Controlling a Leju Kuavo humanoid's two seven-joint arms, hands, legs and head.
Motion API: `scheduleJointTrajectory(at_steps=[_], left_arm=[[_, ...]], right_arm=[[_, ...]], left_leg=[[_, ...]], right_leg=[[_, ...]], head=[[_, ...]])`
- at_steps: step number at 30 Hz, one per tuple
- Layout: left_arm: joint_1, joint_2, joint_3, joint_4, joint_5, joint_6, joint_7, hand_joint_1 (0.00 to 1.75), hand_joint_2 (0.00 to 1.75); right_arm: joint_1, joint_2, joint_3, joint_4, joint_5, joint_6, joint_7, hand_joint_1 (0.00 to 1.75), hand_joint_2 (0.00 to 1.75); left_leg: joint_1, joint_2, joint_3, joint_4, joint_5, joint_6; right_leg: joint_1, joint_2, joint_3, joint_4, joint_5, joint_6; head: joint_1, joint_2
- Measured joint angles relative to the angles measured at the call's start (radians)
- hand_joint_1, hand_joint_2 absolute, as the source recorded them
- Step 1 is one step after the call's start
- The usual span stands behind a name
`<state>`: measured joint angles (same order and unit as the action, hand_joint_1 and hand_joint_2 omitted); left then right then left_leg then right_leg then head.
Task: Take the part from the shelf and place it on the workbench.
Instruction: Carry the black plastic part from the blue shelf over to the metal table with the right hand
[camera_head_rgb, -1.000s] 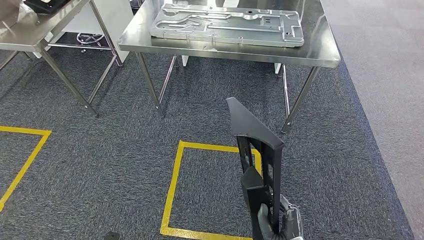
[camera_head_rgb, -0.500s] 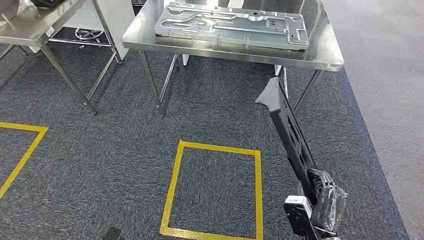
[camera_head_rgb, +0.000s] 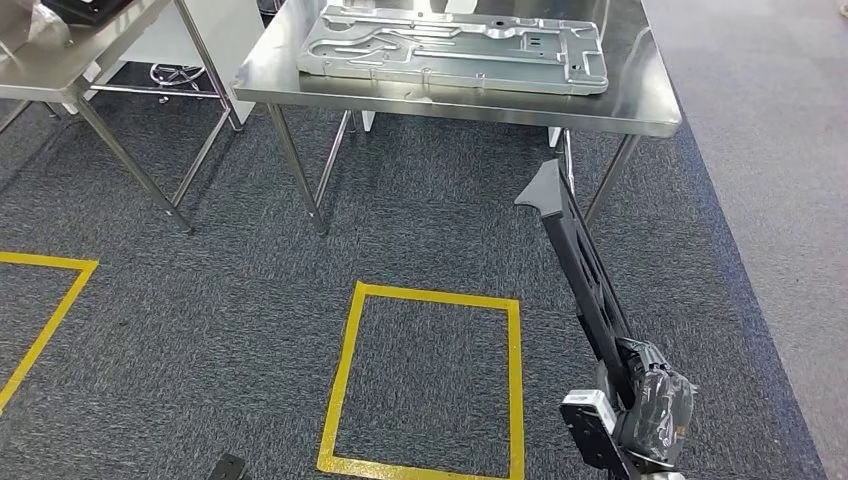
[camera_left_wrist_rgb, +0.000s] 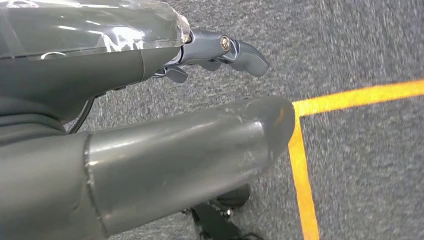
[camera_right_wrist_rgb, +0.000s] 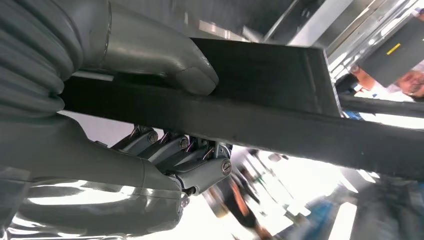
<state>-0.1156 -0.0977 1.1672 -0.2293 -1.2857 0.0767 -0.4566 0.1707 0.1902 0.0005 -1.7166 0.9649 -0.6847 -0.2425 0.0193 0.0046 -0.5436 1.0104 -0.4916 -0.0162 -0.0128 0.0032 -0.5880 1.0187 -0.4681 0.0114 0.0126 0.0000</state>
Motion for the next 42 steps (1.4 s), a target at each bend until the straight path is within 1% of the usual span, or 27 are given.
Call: scheduleJointTrajectory(at_steps=[3,4,5,7,8,9,12,14,15,17,18,19,20,22,23,24,26,29,31,33,34,35,37,38,39,40,42], left_arm=[[-0.003,-0.001,-0.005,0.000,-0.008,-0.001,0.004,0.00,0.00],[-0.008,-0.001,-0.011,0.000,-0.014,-0.001,0.010,0.00,0.00],[-0.015,-0.002,-0.022,0.000,-0.024,-0.003,0.022,0.00,0.00],[-0.035,-0.002,-0.050,0.000,-0.040,-0.009,0.050,0.00,0.00],[-0.043,-0.001,-0.062,0.000,-0.044,-0.011,0.061,0.00,0.00],[-0.049,-0.001,-0.070,0.000,-0.044,-0.012,0.068,0.00,0.00],[-0.057,-0.002,-0.084,0.000,-0.040,-0.015,0.078,0.00,0.00],[-0.061,-0.005,-0.093,0.000,-0.037,-0.016,0.079,0.00,0.00],[-0.063,-0.006,-0.096,0.000,-0.037,-0.017,0.079,0.00,0.00],[-0.063,-0.006,-0.098,0.000,-0.035,-0.019,0.081,0.00,0.00],[-0.062,-0.006,-0.100,0.000,-0.035,-0.020,0.083,0.00,0.00],[-0.061,-0.006,-0.101,0.000,-0.034,-0.021,0.085,0.00,0.00],[-0.061,-0.006,-0.103,0.000,-0.034,-0.022,0.087,0.00,0.00],[-0.062,-0.006,-0.108,0.000,-0.035,-0.022,0.091,0.00,0.00],[-0.064,-0.007,-0.111,0.000,-0.035,-0.022,0.093,0.00,0.00],[-0.066,-0.007,-0.114,0.000,-0.035,-0.023,0.094,0.00,0.00],[-0.069,-0.007,-0.118,0.000,-0.035,-0.024,0.096,0.00,0.00],[-0.071,-0.008,-0.122,0.000,-0.036,-0.026,0.098,0.00,0.00],[-0.072,-0.009,-0.122,0.000,-0.036,-0.027,0.099,0.00,0.00],[-0.069,-0.008,-0.122,0.000,-0.036,-0.027,0.102,0.00,0.00],[-0.067,-0.008,-0.122,0.000,-0.036,-0.027,0.104,0.00,0.00],[-0.066,-0.008,-0.123,0.000,-0.036,-0.027,0.105,0.00,0.00],[-0.064,-0.008,-0.123,0.000,-0.035,-0.027,0.106,0.00,0.00],[-0.064,-0.007,-0.123,0.000,-0.035,-0.027,0.107,0.00,0.00],[-0.065,-0.007,-0.123,0.000,-0.035,-0.027,0.107,0.00,0.00],[-0.065,-0.006,-0.124,0.000,-0.034,-0.027,0.107,0.00,0.00],[-0.066,-0.006,-0.125,0.000,-0.034,-0.027,0.109,0.00,0.00]], right_arm=[[-0.019,0.011,-0.013,0.000,0.071,-0.001,-0.012,1.75,1.75],[-0.043,0.021,-0.026,0.000,0.155,-0.002,-0.021,1.75,1.75],[-0.086,0.029,-0.034,0.004,0.294,-0.003,-0.007,1.75,1.75],[-0.205,0.009,0.010,0.044,0.525,-0.005,0.093,1.75,1.75],[-0.257,-0.008,0.051,0.072,0.588,-0.005,0.150,1.75,1.75],[-0.295,-0.024,0.101,0.102,0.587,-0.005,0.188,1.75,1.75],[-0.345,-0.028,0.224,0.170,0.543,-0.005,0.206,1.75,1.75],[-0.365,-0.027,0.289,0.201,0.528,-0.005,0.208,1.75,1.75],[-0.373,-0.027,0.312,0.214,0.521,-0.004,0.208,1.75,1.75],[-0.386,-0.028,0.347,0.236,0.485,0.004,0.207,1.75,1.75],[-0.391,-0.029,0.361,0.246,0.465,0.012,0.207,1.75,1.75],[-0.396,-0.030,0.374,0.255,0.452,0.021,0.208,1.75,1.75],[-0.402,-0.032,0.386,0.264,0.450,0.031,0.210,1.75,1.75],[-0.422,-0.033,0.408,0.282,0.464,0.046,0.215,1.75,1.75],[-0.435,-0.033,0.418,0.291,0.471,0.050,0.217,1.75,1.75],[-0.446,-0.033,0.428,0.300,0.475,0.053,0.218,1.75,1.75],[-0.465,-0.033,0.445,0.316,0.479,0.058,0.218,1.75,1.75],[-0.483,-0.032,0.474,0.335,0.483,0.068,0.219,1.75,1.75],[-0.491,-0.032,0.494,0.350,0.486,0.074,0.220,1.75,1.75],[-0.493,-0.032,0.511,0.367,0.489,0.077,0.220,1.75,1.75],[-0.491,-0.032,0.518,0.377,0.490,0.078,0.220,1.75,1.75],[-0.490,-0.032,0.526,0.387,0.489,0.078,0.220,1.75,1.75],[-0.488,-0.032,0.540,0.405,0.487,0.079,0.220,1.75,1.75],[-0.489,-0.032,0.545,0.412,0.485,0.079,0.220,1.75,1.75],[-0.490,-0.032,0.547,0.417,0.484,0.079,0.220,1.75,1.75],[-0.491,-0.033,0.548,0.421,0.483,0.078,0.220,1.75,1.75],[-0.494,-0.034,0.551,0.424,0.485,0.076,0.222,1.75,1.75]], left_leg=[[0.002,0.000,-0.006,0.018,-0.013,-0.004],[0.003,0.000,-0.027,0.064,-0.037,-0.005],[0.003,0.000,-0.069,0.140,-0.060,-0.006],[-0.003,0.000,-0.094,0.148,-0.032,0.007],[-0.006,0.000,-0.086,0.111,-0.001,0.014],[-0.010,0.001,-0.058,0.042,0.028,0.020],[-0.010,0.001,-0.051,0.023,0.028,0.033],[-0.004,0.000,-0.041,0.008,0.033,0.044],[-0.003,-0.001,-0.036,0.003,0.033,0.048],[-0.002,-0.003,-0.031,0.001,0.028,0.052],[-0.002,-0.004,-0.027,0.001,0.024,0.052],[-0.001,-0.005,-0.022,0.002,0.020,0.049],[0.000,-0.006,-0.015,0.002,0.014,0.046],[0.002,-0.007,0.001,0.003,-0.001,0.036],[0.002,-0.007,0.006,0.004,-0.008,0.030],[0.001,-0.007,0.009,0.004,-0.013,0.023],[0.000,-0.007,0.014,-0.001,-0.018,0.010],[0.004,-0.006,0.011,0.024,-0.038,-0.006],[0.005,-0.006,-0.042,0.130,-0.079,-0.009],[0.004,-0.006,-0.132,0.270,-0.117,-0.011],[0.004,-0.006,-0.165,0.307,-0.111,-0.011],[0.004,-0.006,-0.177,0.301,-0.081,-0.010],[0.003,-0.006,-0.150,0.182,0.022,-0.003],[0.000,-0.006,-0.126,0.118,0.058,0.002],[-0.004,-0.005,-0.105,0.067,0.074,0.008],[-0.007,-0.005,-0.092,0.040,0.074,0.013],[-0.009,-0.006,-0.080,0.022,0.056,0.024]], right_leg=[[-0.004,0.000,0.005,-0.007,0.002,-0.009],[-0.003,0.000,0.007,-0.009,0.003,-0.015],[0.001,0.001,0.011,-0.010,0.001,-0.023],[0.014,0.002,0.017,-0.002,-0.009,-0.030],[0.020,0.003,0.019,0.003,-0.015,-0.029],[0.022,0.004,0.018,0.007,-0.019,-0.024],[0.021,0.005,0.016,0.006,-0.021,-0.009],[0.018,0.003,0.000,0.042,-0.042,0.002],[0.014,0.002,-0.025,0.089,-0.064,0.007],[0.006,0.002,-0.102,0.219,-0.110,0.016],[0.002,0.002,-0.135,0.265,-0.116,0.020],[-0.002,0.001,-0.153,0.279,-0.103,0.024],[-0.006,0.000,-0.151,0.255,-0.071,0.026],[-0.010,-0.003,-0.104,0.130,0.015,0.027],[-0.008,-0.004,-0.079,0.069,0.041,0.024],[-0.005,-0.004,-0.062,0.030,0.052,0.019],[0.003,-0.003,-0.053,0.008,0.042,0.007],[-0.001,-0.002,-0.033,-0.005,0.032,-0.018],[0.000,-0.003,-0.014,-0.010,0.020,-0.032],[0.005,-0.002,0.001,-0.010,0.006,-0.039],[0.007,-0.001,0.011,-0.009,-0.003,-0.040],[0.009,0.001,0.023,-0.009,-0.012,-0.040],[0.010,0.004,0.051,-0.008,-0.033,-0.037],[0.012,0.004,0.062,-0.008,-0.044,-0.032],[0.013,0.005,0.068,-0.008,-0.051,-0.027],[0.014,0.005,0.072,-0.009,-0.057,-0.021],[0.015,0.006,0.075,-0.008,-0.056,-0.010]], head=[[-0.001,0.000],[-0.004,0.000],[-0.008,0.000],[-0.013,0.000],[-0.013,0.000],[-0.013,0.000],[-0.013,0.000],[-0.011,0.000],[-0.010,0.000],[-0.008,0.000],[-0.008,0.000],[-0.007,0.000],[-0.008,0.000],[-0.007,0.000],[-0.007,0.000],[-0.008,0.000],[-0.010,0.000],[-0.013,0.000],[-0.017,0.000],[-0.019,0.000],[-0.019,0.000],[-0.019,0.000],[-0.019,0.000],[-0.018,0.000],[-0.019,0.000],[-0.018,0.000],[-0.017,0.000]])
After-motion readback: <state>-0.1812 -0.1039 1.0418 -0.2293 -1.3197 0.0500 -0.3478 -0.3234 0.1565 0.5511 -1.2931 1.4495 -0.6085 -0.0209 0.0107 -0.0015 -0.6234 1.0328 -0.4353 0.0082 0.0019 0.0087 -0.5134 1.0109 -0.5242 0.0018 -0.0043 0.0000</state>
